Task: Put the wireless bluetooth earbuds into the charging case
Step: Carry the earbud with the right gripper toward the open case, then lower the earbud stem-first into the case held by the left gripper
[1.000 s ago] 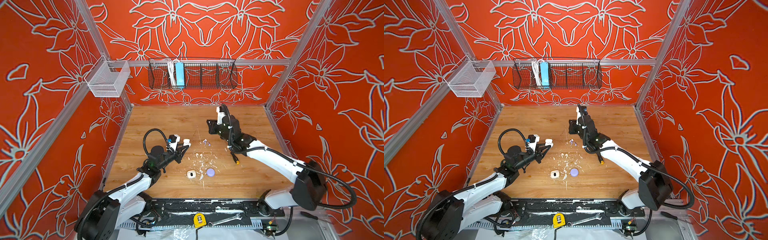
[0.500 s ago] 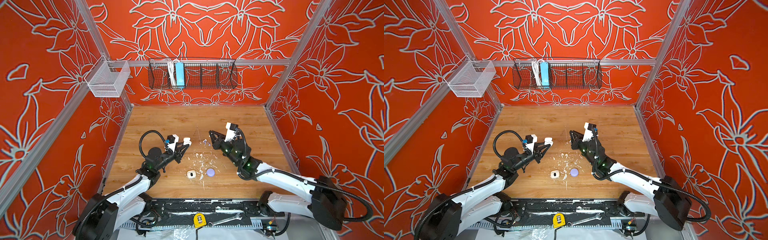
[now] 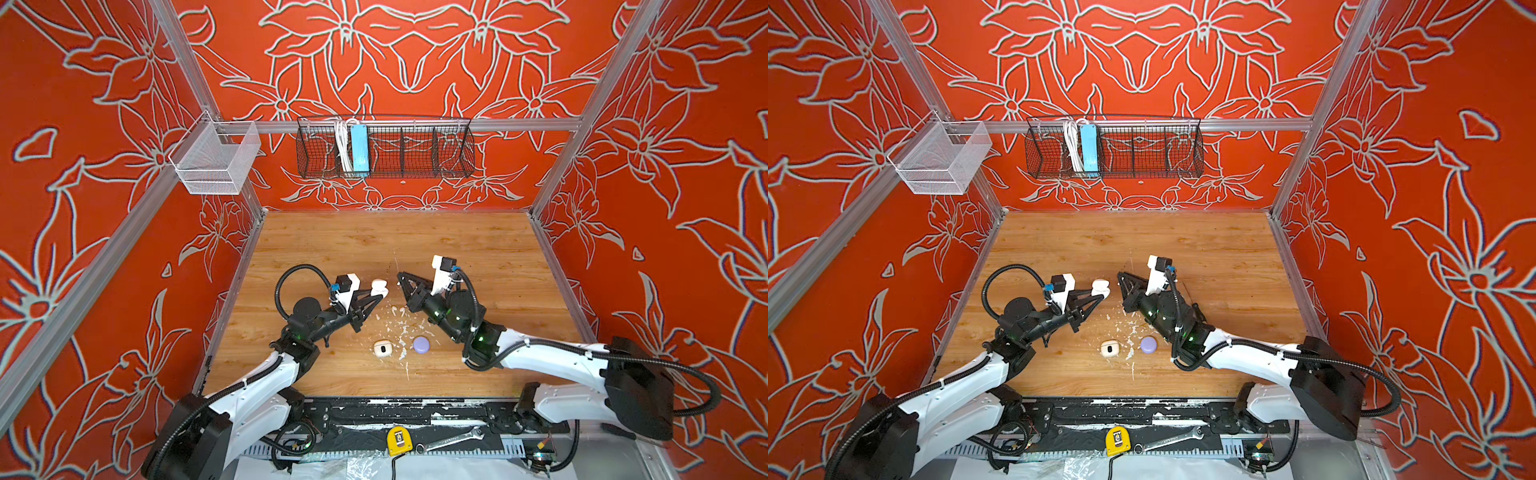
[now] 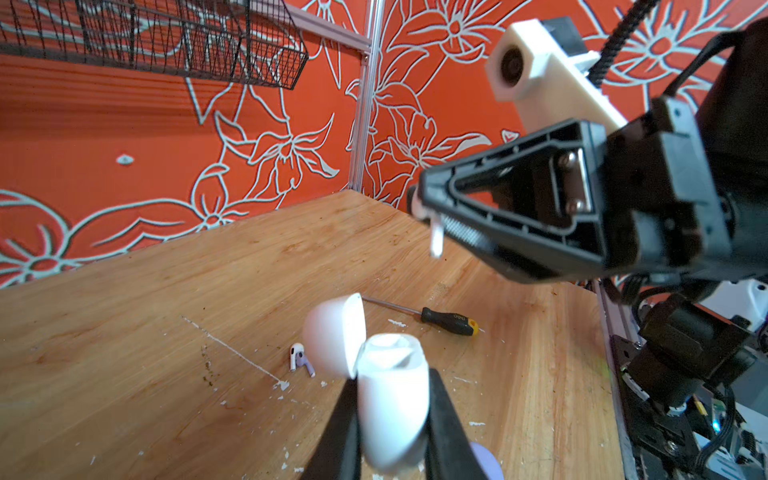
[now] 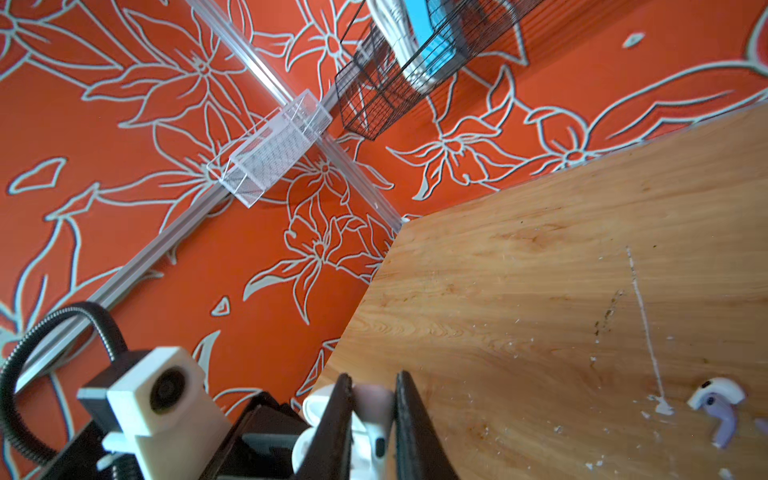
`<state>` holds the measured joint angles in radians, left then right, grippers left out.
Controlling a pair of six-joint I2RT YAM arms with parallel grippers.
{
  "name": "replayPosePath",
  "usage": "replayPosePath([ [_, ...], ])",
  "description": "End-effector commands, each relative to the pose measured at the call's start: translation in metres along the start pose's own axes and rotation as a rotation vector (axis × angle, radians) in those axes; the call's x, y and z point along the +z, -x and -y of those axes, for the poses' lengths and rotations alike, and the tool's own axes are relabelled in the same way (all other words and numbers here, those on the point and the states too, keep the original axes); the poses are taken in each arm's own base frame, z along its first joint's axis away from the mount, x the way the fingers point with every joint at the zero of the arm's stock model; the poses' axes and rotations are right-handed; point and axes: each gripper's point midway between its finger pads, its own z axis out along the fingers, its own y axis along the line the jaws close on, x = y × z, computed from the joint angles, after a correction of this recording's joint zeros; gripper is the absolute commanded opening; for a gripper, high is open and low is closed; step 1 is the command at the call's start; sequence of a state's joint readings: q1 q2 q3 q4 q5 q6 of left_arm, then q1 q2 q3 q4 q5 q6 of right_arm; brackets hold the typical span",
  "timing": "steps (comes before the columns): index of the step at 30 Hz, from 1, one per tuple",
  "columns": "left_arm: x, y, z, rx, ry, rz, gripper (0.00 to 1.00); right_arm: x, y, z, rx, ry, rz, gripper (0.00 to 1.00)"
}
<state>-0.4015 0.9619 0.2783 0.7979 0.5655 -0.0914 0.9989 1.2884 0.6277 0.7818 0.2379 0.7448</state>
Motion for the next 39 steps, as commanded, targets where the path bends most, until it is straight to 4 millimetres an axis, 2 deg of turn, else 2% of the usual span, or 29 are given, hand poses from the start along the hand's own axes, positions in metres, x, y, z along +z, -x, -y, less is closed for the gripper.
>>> replayPosePath([
  [1,0.0,0.019,0.013,0.058,-0.055,0.044,0.0,0.003,0.008,-0.026,-0.008,0.045,0.053,0.12],
  [9,0.002,0.019,0.013,0.063,-0.049,0.028,0.0,0.002,-0.006,-0.042,-0.048,0.062,0.053,0.12],
  [21,0.005,0.018,0.017,0.061,-0.071,0.009,0.0,0.002,0.0,-0.04,-0.086,0.03,0.075,0.12],
  [39,-0.003,0.025,0.014,0.085,-0.013,0.039,0.0,0.014,-0.011,-0.041,-0.091,0.029,0.043,0.12],
])
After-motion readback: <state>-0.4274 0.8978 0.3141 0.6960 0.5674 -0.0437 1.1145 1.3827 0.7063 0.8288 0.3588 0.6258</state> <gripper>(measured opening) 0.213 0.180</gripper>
